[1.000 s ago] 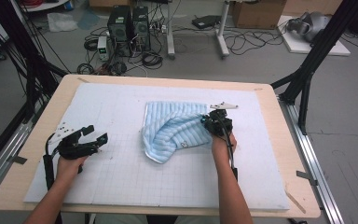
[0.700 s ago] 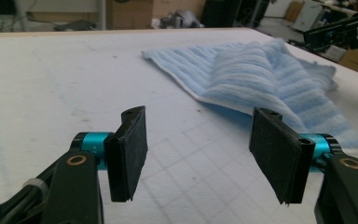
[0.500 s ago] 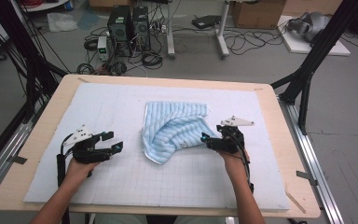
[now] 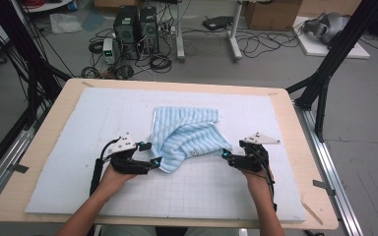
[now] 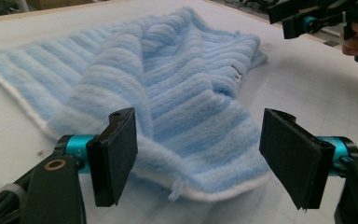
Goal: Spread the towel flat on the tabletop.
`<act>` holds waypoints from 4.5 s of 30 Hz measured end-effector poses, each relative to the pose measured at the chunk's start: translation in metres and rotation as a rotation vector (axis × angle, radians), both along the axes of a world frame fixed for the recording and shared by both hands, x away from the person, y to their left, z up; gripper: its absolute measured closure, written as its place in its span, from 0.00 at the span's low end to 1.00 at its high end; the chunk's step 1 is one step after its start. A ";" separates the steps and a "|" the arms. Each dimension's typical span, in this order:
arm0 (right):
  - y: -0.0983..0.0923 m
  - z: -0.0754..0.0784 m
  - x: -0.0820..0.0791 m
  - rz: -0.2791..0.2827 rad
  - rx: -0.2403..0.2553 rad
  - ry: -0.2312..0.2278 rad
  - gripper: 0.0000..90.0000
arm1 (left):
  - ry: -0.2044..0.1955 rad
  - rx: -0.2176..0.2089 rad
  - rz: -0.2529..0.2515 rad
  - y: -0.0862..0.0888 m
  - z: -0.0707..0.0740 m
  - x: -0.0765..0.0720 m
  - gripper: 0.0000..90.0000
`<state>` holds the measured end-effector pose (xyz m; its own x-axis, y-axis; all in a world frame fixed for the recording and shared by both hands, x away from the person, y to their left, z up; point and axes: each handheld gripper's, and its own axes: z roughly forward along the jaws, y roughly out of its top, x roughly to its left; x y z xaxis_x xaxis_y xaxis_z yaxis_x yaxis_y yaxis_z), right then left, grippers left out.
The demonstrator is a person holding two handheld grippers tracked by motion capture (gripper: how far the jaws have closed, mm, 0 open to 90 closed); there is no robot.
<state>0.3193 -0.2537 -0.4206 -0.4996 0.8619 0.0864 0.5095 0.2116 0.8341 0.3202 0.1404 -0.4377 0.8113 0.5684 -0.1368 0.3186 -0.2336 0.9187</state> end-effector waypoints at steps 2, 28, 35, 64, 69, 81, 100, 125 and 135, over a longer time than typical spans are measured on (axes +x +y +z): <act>0.000 0.000 0.000 0.005 0.004 0.003 0.27 | 0.005 0.018 -0.024 -0.009 0.001 0.001 0.33; 0.001 -0.006 0.002 0.011 -0.004 0.039 0.27 | 0.007 0.314 -0.041 -0.049 -0.005 0.016 0.88; 0.005 -0.006 0.001 0.037 -0.001 0.040 0.28 | 0.064 0.174 -0.091 -0.013 0.007 0.015 0.88; 0.070 0.000 -0.004 0.482 -0.079 0.030 0.93 | 0.020 0.013 -0.091 0.026 0.041 0.026 0.88; 0.060 0.008 0.019 0.398 -0.002 0.025 0.93 | -0.018 0.048 -0.017 0.019 0.048 0.051 0.86; 0.064 0.003 0.080 0.216 -0.095 0.078 0.92 | -0.025 0.183 0.131 -0.007 0.032 0.109 0.84; 0.030 0.008 0.055 0.091 -0.028 0.082 0.34 | 0.063 0.118 0.231 0.035 0.015 0.079 0.40; -0.012 -0.008 -0.015 0.026 0.005 0.054 0.30 | 0.088 0.335 0.125 -0.026 -0.009 0.057 0.74; -0.009 -0.010 -0.014 0.032 -0.002 0.054 0.30 | 0.104 0.226 0.046 -0.002 -0.002 0.029 0.90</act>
